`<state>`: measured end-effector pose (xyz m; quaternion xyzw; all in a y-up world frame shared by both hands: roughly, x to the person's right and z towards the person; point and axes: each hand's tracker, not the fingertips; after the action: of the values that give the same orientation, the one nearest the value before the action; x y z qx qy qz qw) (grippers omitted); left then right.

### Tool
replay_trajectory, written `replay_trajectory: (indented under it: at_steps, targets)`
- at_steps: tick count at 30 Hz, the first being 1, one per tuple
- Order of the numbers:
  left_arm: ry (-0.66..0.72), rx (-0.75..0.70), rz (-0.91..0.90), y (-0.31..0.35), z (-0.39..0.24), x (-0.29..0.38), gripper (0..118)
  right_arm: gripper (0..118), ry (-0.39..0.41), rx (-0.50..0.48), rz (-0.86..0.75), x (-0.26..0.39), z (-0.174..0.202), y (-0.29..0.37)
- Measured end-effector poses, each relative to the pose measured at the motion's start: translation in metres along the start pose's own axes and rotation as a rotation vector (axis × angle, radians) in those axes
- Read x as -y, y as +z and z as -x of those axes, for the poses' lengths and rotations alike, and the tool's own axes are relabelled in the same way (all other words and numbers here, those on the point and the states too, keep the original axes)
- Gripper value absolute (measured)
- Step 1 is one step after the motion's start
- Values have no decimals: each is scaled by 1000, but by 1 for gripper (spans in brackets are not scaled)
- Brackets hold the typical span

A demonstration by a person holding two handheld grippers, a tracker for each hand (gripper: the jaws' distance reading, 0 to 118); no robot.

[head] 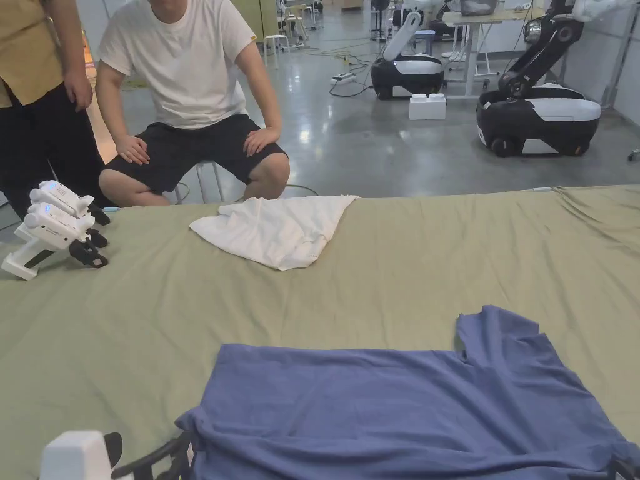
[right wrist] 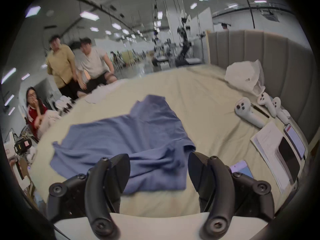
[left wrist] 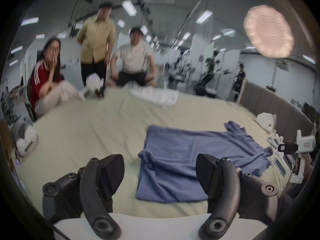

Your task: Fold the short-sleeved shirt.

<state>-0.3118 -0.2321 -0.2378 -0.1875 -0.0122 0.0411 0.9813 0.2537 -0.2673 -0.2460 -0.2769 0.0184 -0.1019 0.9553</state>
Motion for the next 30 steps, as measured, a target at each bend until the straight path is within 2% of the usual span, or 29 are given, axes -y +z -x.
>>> replay_trajectory:
  at_steps: [2,3,4,6,7,10,12,16,17,18,19,20,23,24,25,27,29,30]
  targets:
    - [-15,-29,-49,50,-15,3,64,33,34,-3,-52,13,17,40]
    - [-23,-37,-61,69,-22,4,48,14,51,7,-55,18,30,58]
    - [-15,-46,-78,90,-28,8,27,3,68,14,-69,25,39,75]
    - [1,-51,-81,115,-38,11,3,2,83,4,-85,36,51,96]
    - [9,-50,-91,127,-41,15,0,1,91,0,-84,39,58,102]
    - [3,-43,-83,135,-43,17,0,1,133,-25,-95,45,68,106]
    - [3,-43,-47,126,-38,18,0,1,132,-37,-83,43,70,102]
    - [110,7,163,60,-9,27,3,1,80,-74,-76,43,72,103]
    - [134,1,185,36,2,34,15,1,75,-74,-76,45,70,104]
    - [154,13,213,14,10,39,37,1,69,-74,-71,46,68,105]
    - [162,9,272,-10,17,45,68,1,68,-75,-55,49,61,106]
    - [200,-7,295,-32,24,50,74,1,69,-62,-44,53,58,107]
    - [271,-38,362,-92,36,61,69,1,59,-34,0,60,46,110]
    - [242,-73,383,-110,37,64,68,1,57,-19,12,64,41,111]
    - [226,-88,423,-124,35,69,60,1,61,1,27,66,37,111]
    - [168,-79,457,-143,29,75,32,1,71,32,57,68,32,111]
    - [106,-88,456,-145,15,80,16,1,68,53,75,69,26,105]
    - [110,-88,457,-145,10,77,4,1,62,50,90,67,22,97]
